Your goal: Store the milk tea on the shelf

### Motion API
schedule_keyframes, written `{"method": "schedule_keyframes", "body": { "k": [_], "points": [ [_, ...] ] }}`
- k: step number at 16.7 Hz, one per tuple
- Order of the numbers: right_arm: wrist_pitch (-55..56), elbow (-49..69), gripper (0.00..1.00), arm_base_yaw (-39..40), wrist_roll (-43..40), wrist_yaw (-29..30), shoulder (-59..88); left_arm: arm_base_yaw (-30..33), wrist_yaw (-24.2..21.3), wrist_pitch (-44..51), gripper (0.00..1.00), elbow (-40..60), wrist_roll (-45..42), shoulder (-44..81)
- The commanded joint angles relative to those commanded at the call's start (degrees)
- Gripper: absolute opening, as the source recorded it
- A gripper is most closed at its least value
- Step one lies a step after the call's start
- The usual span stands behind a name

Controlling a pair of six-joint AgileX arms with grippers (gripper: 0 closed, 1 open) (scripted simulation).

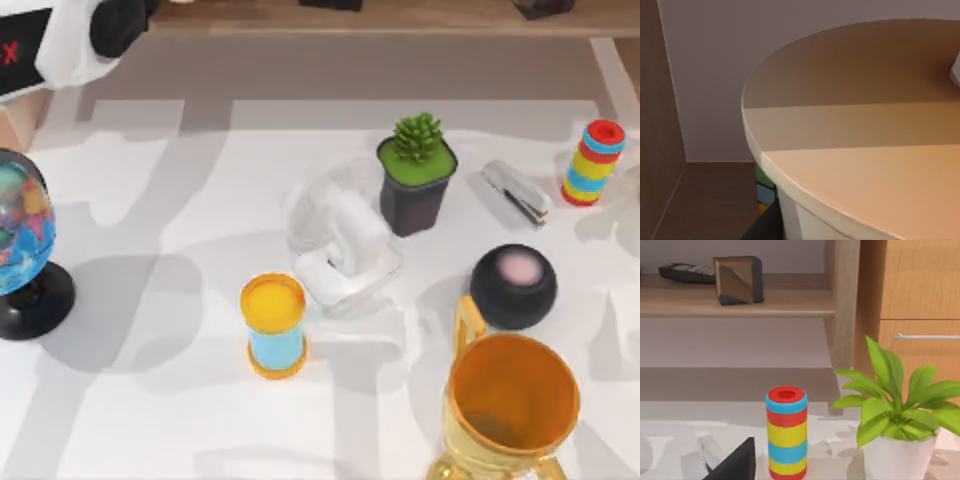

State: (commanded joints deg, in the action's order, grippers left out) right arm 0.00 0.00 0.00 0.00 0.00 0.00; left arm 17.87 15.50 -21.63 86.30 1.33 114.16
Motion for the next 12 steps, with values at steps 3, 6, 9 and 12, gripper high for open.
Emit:
{"method": "schedule_keyframes", "body": {
  "k": [3,6,9,12],
  "points": [
    [0.00,0.00,1.00,0.00,0.00,0.00,0.00,0.00,0.00,0.00,0.30,0.00,0.00,0.00],
    [0.00,0.00,1.00,0.00,0.00,0.00,0.00,0.00,0.00,0.00,0.53,0.00,0.00,0.00],
    [0.00,0.00,1.00,0.00,0.00,0.00,0.00,0.00,0.00,0.00,0.75,0.00,0.00,0.00],
    [0.00,0.00,1.00,0.00,0.00,0.00,0.00,0.00,0.00,0.00,0.98,0.00,0.00,0.00]
  ]
}}
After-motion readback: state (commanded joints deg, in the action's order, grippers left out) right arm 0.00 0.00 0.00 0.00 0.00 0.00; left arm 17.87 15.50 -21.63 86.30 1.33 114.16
